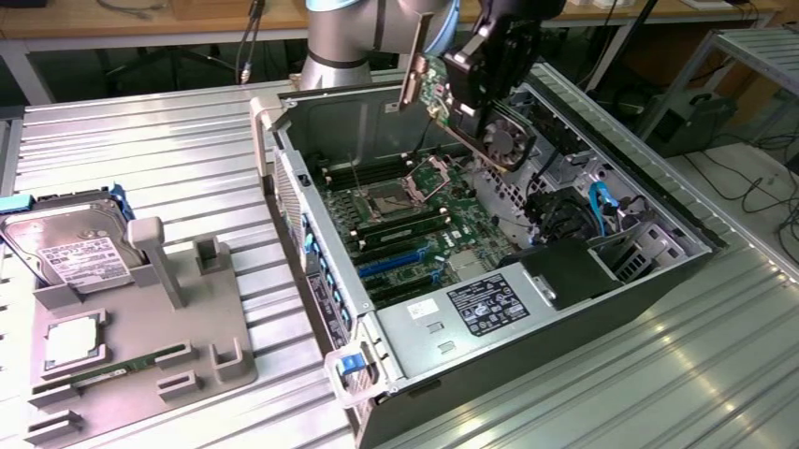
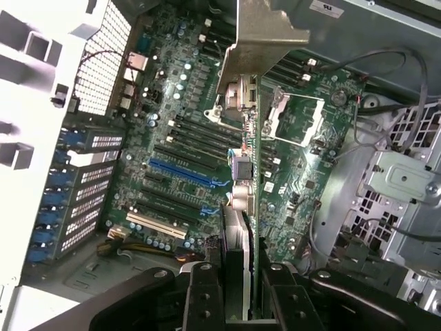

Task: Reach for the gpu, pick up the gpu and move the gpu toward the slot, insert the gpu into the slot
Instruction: 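Insert the gpu into the slot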

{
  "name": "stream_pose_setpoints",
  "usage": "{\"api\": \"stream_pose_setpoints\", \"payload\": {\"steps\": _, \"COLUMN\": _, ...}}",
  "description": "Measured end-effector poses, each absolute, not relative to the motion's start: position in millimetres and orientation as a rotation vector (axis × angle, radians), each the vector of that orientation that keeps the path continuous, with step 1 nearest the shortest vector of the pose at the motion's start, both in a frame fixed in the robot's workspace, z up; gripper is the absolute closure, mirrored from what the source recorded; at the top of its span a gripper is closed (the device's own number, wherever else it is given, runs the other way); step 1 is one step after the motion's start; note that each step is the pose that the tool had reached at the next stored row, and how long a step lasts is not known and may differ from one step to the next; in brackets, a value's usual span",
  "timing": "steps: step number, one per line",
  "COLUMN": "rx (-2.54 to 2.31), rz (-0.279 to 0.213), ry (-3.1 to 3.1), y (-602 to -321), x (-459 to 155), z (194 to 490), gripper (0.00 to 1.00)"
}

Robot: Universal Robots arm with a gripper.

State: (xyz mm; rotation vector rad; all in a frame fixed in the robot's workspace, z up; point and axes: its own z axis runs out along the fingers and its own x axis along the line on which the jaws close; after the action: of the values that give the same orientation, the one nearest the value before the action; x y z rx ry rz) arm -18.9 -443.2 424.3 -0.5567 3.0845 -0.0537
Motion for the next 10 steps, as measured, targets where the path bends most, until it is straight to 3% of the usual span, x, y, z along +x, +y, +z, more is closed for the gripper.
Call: {"api": "stream_pose_setpoints", "payload": {"steps": 10, "rx": -0.668, "rz": -0.053, "ry": 3.061, "y": -443.3, "x": -19.0, "z": 424.3, "gripper": 0.73}}
